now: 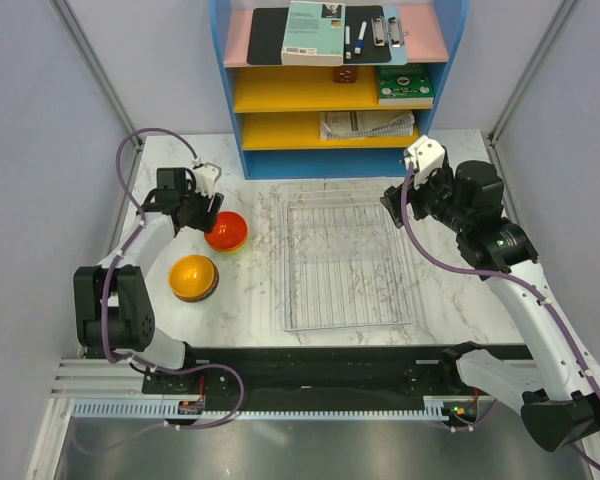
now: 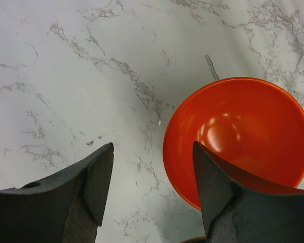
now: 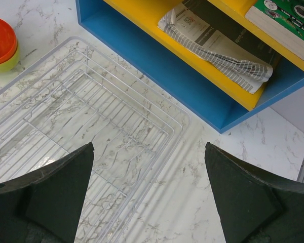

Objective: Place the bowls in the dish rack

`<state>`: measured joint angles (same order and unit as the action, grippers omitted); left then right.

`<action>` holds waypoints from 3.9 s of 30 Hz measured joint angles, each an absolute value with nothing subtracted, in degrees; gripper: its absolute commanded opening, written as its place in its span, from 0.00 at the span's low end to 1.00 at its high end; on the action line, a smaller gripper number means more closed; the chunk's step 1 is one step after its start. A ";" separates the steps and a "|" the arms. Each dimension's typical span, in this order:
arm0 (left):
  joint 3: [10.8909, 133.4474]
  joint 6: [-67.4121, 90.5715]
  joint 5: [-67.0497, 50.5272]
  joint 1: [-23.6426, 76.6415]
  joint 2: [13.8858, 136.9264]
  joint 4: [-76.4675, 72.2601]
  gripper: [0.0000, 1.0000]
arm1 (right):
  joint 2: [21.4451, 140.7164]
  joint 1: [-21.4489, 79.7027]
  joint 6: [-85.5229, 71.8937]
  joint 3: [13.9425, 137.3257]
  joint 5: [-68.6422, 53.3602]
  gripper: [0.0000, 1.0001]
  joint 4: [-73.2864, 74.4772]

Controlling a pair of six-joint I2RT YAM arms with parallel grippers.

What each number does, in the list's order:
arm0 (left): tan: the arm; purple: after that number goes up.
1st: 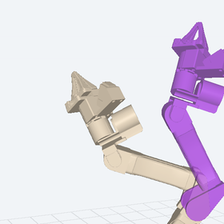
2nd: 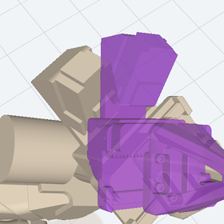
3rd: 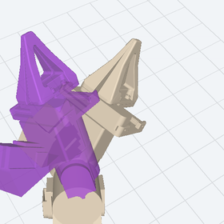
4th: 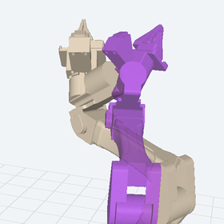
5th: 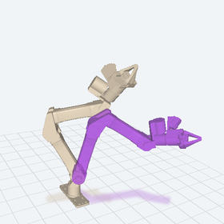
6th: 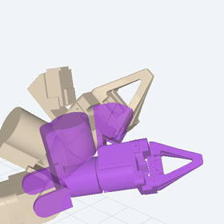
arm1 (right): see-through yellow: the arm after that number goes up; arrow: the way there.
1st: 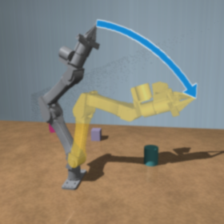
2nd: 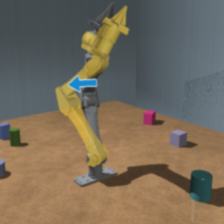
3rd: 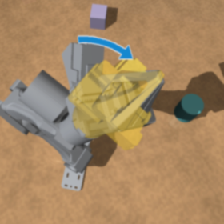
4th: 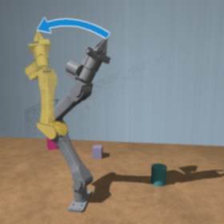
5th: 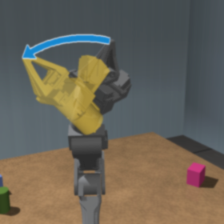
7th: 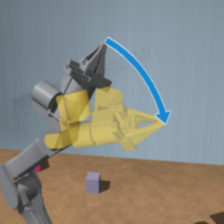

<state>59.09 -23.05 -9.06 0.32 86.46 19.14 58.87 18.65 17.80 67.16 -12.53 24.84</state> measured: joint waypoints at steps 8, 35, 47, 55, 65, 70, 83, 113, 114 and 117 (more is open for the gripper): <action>59.09 -23.09 -9.02 0.34 90.15 19.16 0.51 | 58.61 18.65 17.82 67.05 -12.53 0.97 24.84; 59.24 -23.22 -10.22 0.49 86.98 19.66 0.02 | 58.76 18.81 17.56 66.89 -12.69 0.98 24.73; 65.28 -21.93 -31.00 0.51 77.67 22.41 0.02 | 66.59 18.81 7.11 70.43 -19.73 0.98 23.29; 68.79 -18.39 -45.15 5.45 77.54 21.76 0.02 | 74.61 18.22 -13.28 70.76 -34.96 0.98 9.52; 71.35 -18.28 -41.95 17.65 80.07 19.53 0.02 | 89.91 18.17 -38.00 70.83 -49.21 0.98 -6.79; 72.07 -18.31 -37.80 19.42 81.65 18.48 0.02 | 90.00 18.44 -41.47 69.71 -51.53 0.98 -9.78; 73.47 -18.28 -33.52 20.82 82.04 16.12 0.02 | 89.95 19.79 -40.97 66.41 -54.02 0.98 -8.12; 73.56 -16.91 -35.11 22.00 81.73 15.40 0.02 | 95.09 22.15 -53.17 64.77 -60.07 0.89 -23.73; 73.56 -16.84 -35.11 22.00 81.69 15.27 0.02 | 95.13 22.15 -53.41 64.69 -60.25 0.88 -24.08; 73.56 -16.49 -35.24 22.02 81.62 14.74 0.02 | 95.39 22.41 -54.33 64.27 -60.97 0.79 -25.34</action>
